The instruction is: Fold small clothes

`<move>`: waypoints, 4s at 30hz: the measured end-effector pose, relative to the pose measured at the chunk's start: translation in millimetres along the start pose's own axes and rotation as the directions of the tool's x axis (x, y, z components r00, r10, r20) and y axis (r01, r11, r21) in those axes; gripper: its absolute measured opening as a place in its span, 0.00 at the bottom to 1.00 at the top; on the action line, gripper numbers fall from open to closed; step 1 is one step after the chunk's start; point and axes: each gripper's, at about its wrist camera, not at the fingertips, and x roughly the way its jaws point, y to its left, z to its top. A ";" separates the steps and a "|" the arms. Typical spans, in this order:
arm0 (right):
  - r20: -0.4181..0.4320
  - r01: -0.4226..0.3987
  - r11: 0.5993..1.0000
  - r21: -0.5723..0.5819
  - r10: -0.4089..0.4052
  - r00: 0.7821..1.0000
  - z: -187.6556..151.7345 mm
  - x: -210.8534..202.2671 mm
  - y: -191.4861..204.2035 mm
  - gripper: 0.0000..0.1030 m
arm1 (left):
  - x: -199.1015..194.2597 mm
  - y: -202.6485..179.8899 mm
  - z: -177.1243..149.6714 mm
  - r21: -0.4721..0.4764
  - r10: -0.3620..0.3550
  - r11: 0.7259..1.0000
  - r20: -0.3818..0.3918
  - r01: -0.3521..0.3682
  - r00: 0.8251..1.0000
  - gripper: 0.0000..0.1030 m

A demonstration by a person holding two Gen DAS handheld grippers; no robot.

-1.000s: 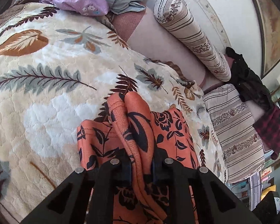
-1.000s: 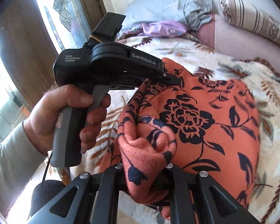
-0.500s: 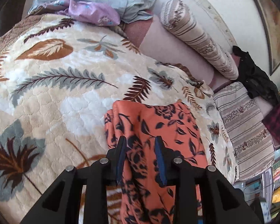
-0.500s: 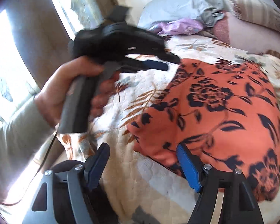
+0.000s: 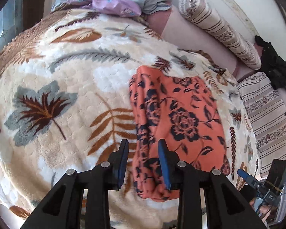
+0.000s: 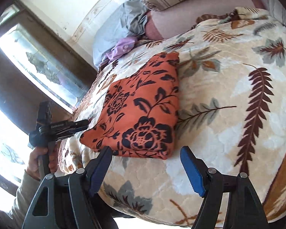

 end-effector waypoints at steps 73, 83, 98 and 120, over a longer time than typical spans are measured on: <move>-0.223 -0.017 0.990 0.140 0.049 0.973 105.7 146.2 -26.0 0.77 | 79.2 38.2 28.7 -0.352 -0.305 0.890 0.014 0.290 0.952 0.77; -0.253 0.038 0.995 -0.094 -0.061 0.966 125.7 155.9 16.9 0.34 | 105.7 42.2 17.0 -0.354 -0.255 0.909 -0.051 0.221 0.966 0.31; -0.146 0.272 0.949 0.158 -0.250 0.957 160.4 61.4 -137.7 0.51 | 188.3 -92.5 43.5 -0.247 -0.247 0.946 -0.134 0.209 0.960 0.54; -0.091 0.098 0.995 -0.015 -0.099 0.991 128.6 72.0 -45.2 0.73 | 117.4 -91.8 -19.8 0.088 0.078 0.993 0.018 -0.080 0.997 0.61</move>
